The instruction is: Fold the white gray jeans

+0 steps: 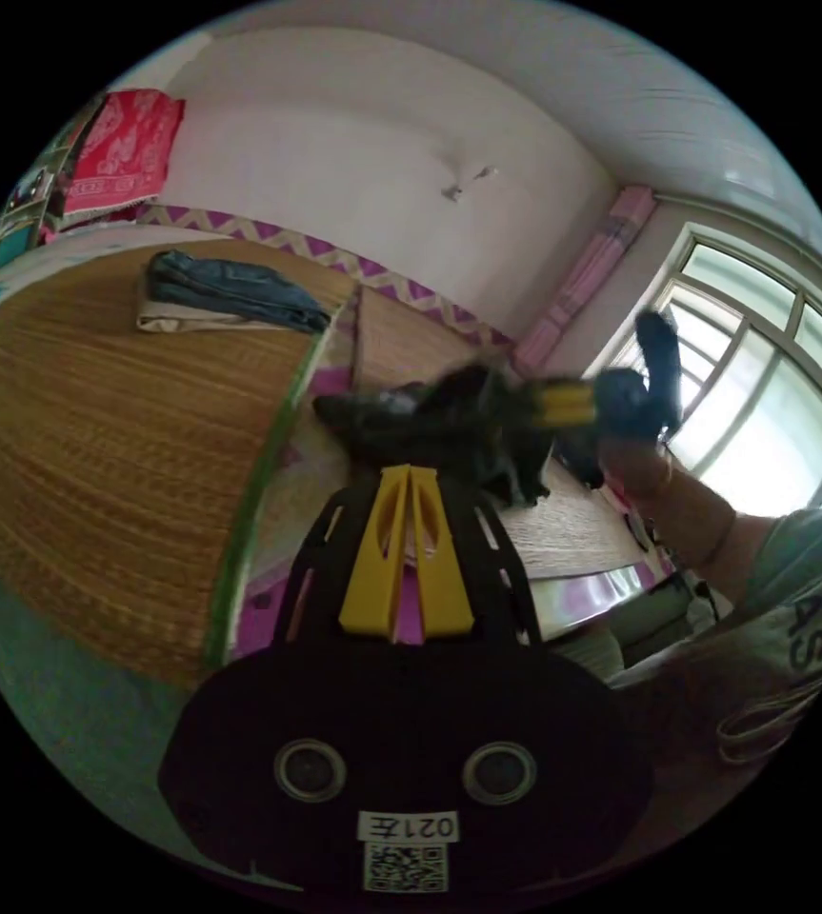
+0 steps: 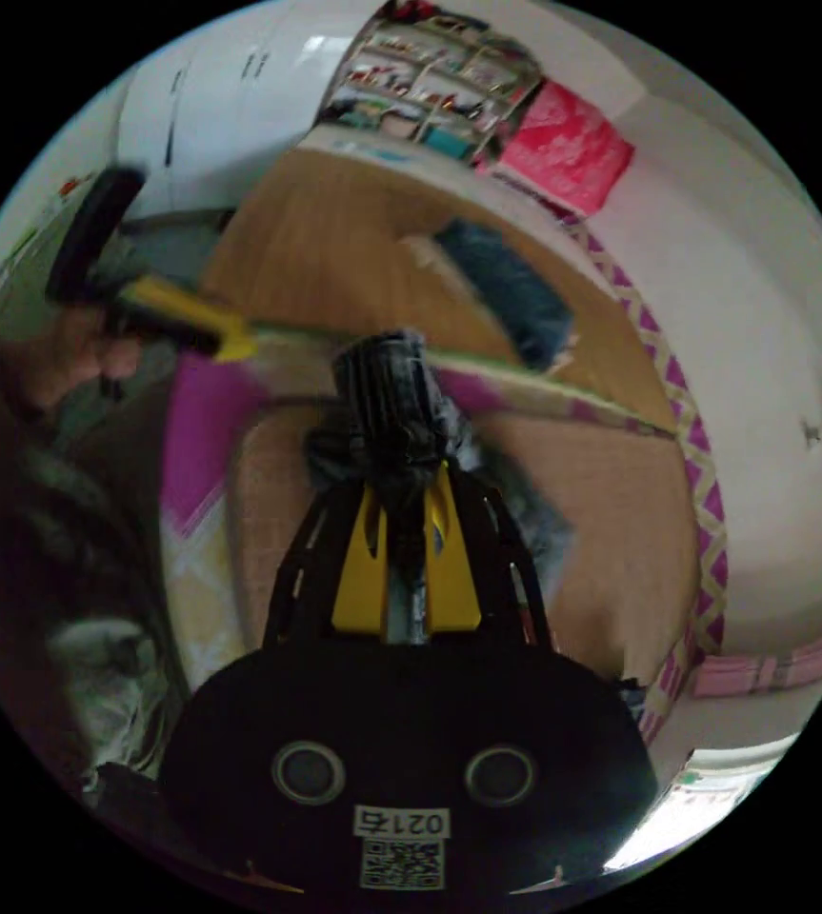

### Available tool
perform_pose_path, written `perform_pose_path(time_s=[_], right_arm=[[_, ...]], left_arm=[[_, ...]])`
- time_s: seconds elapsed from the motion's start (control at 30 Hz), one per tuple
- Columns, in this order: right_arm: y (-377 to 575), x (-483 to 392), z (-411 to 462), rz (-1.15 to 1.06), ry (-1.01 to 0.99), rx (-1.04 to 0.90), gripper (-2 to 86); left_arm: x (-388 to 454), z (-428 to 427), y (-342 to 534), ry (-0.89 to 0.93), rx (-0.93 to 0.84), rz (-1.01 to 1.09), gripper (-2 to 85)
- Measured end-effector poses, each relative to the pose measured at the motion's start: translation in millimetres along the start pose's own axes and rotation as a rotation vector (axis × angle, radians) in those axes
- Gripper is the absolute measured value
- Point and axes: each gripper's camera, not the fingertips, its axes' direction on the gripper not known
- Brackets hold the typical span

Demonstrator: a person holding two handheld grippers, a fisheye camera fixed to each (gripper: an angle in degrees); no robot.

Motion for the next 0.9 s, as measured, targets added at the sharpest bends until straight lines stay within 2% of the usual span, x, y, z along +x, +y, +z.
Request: perform_pose_path(time_s=[0.07,0.13,0.23,0.33,0.43,0.5,0.57,0.67,0.8,0.9], right_arm=[[30,-52,-1,0.009,0.192,0.059,6.0],[43,-59,-23,0.048,0.341,0.094,6.9],[59,-32,-72,0.141,0.254,0.151,9.7],[63,-6,-97,0.104,0.206,0.152,11.2],[68,25,-119,0.093,0.206,0.191,8.9],[79,64,-145,0.193,0.121,0.237,6.9],[118,145,-189,0.417,-0.124,0.36,5.5],[202,252,-242,0.736,-0.311,0.559,5.1],[329,343,-303,1.059,-0.312,0.782,5.1],[442,384,-347,1.324,-0.191,0.892,4.9]], left_arm=[[6,22,3,-0.009,-0.048,-0.031,0.6],[6,31,9,-0.027,-0.059,-0.057,3.0],[9,39,12,-0.017,-0.068,-0.06,5.8],[17,50,11,0.02,-0.083,-0.062,7.0],[31,63,10,0.006,-0.089,-0.047,6.8],[40,72,8,0.002,-0.092,-0.04,6.5],[50,86,5,0.007,-0.107,-0.041,6.2],[67,108,-7,0.021,-0.132,-0.011,6.5],[99,142,-29,-0.012,-0.154,0.078,9.0],[125,178,-45,-0.101,-0.217,0.173,10.6]])
